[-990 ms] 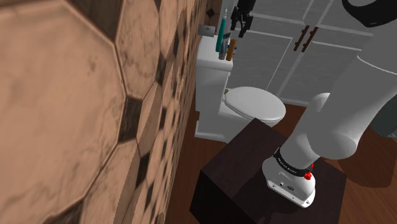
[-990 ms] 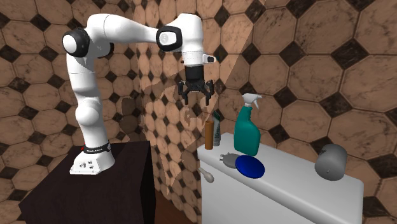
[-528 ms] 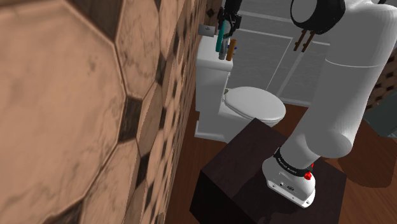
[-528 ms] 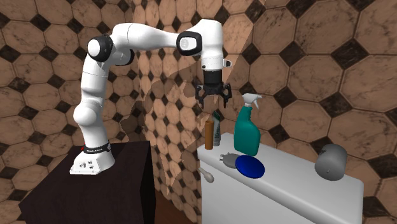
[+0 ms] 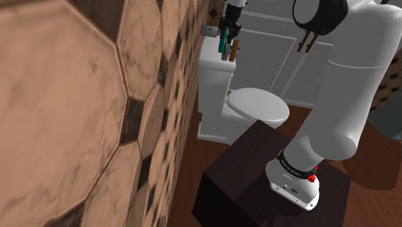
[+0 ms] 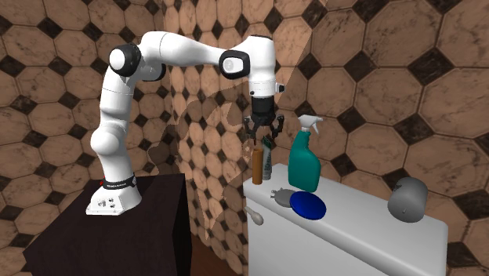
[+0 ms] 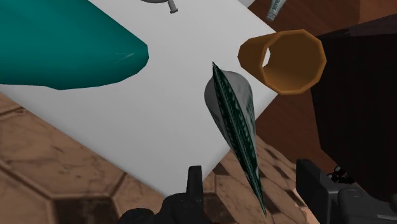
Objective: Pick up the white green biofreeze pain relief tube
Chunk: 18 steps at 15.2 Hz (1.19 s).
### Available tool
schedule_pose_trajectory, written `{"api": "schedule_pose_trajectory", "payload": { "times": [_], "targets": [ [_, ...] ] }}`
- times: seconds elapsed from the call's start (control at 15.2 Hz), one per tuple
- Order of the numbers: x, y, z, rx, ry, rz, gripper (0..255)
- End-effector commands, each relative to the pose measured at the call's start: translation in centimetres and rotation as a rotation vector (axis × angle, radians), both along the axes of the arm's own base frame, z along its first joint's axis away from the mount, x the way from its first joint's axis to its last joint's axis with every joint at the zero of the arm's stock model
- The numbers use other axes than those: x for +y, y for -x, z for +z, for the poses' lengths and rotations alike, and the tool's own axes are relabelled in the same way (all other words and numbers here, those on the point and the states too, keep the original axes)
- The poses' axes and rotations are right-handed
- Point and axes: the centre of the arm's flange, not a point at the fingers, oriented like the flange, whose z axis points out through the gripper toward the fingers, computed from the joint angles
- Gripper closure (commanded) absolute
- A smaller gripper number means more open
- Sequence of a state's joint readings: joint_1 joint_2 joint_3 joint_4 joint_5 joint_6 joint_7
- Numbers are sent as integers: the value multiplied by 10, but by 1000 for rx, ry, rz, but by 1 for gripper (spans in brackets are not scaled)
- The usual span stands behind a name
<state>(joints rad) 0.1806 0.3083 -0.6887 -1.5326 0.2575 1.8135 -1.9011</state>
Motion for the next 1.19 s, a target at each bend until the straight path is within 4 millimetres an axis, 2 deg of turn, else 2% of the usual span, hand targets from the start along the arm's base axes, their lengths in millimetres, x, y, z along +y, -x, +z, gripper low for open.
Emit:
{"api": "schedule_pose_trajectory", "payload": {
  "times": [0.0, 0.53, 1.12],
  "targets": [
    [0, 0, -1, 0, 0, 0, 255],
    [0, 0, -1, 0, 0, 0, 255],
    [0, 0, 46, 0, 0, 0, 255]
  ]
}}
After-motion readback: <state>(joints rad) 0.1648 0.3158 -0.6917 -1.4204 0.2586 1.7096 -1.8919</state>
